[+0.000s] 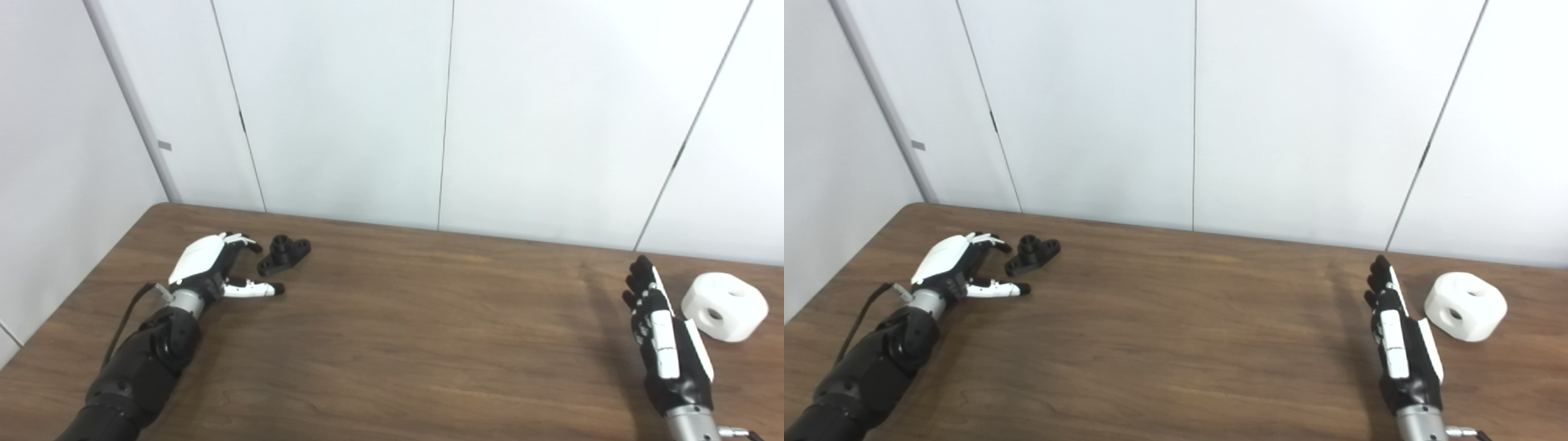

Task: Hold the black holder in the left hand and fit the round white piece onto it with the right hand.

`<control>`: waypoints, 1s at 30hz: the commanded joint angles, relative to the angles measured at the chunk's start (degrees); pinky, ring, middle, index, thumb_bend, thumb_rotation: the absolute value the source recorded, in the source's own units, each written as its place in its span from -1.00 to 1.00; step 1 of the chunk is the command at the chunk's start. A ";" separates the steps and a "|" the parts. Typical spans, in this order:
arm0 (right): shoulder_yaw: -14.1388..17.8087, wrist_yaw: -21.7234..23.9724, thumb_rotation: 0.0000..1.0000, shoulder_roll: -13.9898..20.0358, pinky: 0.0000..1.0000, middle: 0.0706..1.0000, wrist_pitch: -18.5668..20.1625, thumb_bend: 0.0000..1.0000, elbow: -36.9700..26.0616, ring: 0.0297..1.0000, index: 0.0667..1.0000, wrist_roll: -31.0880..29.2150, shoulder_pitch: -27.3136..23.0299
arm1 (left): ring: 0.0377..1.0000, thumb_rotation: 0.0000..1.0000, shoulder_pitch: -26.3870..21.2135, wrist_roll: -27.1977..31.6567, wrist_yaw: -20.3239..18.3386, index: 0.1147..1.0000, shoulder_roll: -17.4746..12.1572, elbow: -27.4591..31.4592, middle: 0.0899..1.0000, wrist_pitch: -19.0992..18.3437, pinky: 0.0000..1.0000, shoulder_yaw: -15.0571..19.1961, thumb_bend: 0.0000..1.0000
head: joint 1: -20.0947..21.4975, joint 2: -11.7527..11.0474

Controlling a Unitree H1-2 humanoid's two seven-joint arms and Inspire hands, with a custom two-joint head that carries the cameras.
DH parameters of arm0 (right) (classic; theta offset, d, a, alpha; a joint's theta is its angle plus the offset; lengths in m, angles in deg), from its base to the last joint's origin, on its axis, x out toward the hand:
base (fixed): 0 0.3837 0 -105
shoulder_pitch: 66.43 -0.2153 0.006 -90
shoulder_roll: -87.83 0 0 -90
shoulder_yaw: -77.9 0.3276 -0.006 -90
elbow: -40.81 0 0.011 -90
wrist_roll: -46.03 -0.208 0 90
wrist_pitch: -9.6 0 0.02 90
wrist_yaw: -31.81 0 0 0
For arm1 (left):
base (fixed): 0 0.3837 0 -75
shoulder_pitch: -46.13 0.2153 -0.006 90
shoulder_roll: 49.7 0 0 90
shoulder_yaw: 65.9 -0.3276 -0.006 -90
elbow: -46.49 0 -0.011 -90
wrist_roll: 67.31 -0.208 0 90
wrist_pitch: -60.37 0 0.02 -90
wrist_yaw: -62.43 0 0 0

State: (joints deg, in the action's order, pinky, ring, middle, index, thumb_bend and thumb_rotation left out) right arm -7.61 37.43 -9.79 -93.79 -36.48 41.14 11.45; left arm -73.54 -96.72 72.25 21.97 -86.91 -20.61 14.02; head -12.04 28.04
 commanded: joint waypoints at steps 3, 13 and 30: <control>-0.64 -0.53 1.00 -1.60 0.97 0.99 -0.96 -0.17 2.31 0.99 0.98 0.23 3.02 | 0.97 -0.24 -2.58 -0.38 -0.73 0.44 -0.60 0.40 0.81 0.80 1.00 -0.73 0.90 | -0.10 0.08; -0.66 -0.61 1.00 -1.85 0.95 0.99 -0.42 -0.22 1.58 0.99 0.99 0.91 3.23 | 0.95 -0.24 -3.55 -0.65 -0.81 0.44 -0.34 -0.39 0.79 1.36 1.00 -1.51 0.91 | 0.15 0.14; -0.80 -0.12 1.00 -1.76 0.96 1.00 -1.23 -0.26 2.29 1.00 1.00 0.71 3.17 | 0.73 -0.91 -4.72 -2.94 7.01 -0.17 -0.40 -4.23 0.36 8.06 1.00 -3.28 0.05 | 0.08 0.01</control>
State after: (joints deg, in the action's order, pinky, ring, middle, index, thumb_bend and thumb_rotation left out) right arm -7.86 37.40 -10.15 -93.95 -36.78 42.34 11.57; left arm -76.11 -98.64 77.84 22.52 -91.13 -13.09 10.76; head -11.95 28.04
